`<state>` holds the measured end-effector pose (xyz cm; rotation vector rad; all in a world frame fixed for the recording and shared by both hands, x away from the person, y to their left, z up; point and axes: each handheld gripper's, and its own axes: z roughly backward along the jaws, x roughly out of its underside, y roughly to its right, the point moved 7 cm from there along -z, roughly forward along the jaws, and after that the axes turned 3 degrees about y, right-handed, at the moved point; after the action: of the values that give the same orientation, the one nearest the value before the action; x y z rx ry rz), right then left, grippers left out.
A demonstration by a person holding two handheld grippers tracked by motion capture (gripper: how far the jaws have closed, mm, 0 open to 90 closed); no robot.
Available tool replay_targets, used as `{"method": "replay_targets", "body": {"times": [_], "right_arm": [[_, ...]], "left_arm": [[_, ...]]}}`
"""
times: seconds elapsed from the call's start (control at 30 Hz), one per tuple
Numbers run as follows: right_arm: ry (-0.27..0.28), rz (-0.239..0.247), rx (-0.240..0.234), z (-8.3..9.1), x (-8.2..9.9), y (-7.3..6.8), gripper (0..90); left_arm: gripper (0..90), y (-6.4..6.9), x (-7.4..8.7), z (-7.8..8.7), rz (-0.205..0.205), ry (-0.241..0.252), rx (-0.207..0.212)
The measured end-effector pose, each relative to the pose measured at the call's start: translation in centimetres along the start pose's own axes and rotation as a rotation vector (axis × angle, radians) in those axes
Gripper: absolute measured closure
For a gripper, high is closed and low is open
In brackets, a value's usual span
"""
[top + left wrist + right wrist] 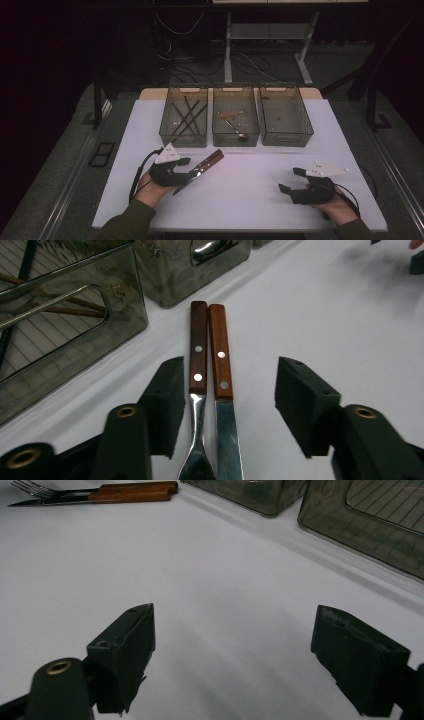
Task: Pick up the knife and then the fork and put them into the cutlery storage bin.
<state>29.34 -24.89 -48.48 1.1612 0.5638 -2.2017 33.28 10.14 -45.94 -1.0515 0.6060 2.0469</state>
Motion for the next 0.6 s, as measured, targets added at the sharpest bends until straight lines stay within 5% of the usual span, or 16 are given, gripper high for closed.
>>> {"method": "replay_targets", "body": {"times": [0.2, 0.6], "right_arm": [[0.001, -0.002, 0.002, 0.1, 0.0, 0.0, 18.0], [0.007, 0.0, 0.001, 0.2, -0.1, 0.0, 18.0]], "left_arm": [[61.4, 0.1, -0.6, -1.8, 0.035, -0.052, 0.018], [75.4, 0.2, -0.4, -4.3, 0.008, -0.187, -0.007]]}}
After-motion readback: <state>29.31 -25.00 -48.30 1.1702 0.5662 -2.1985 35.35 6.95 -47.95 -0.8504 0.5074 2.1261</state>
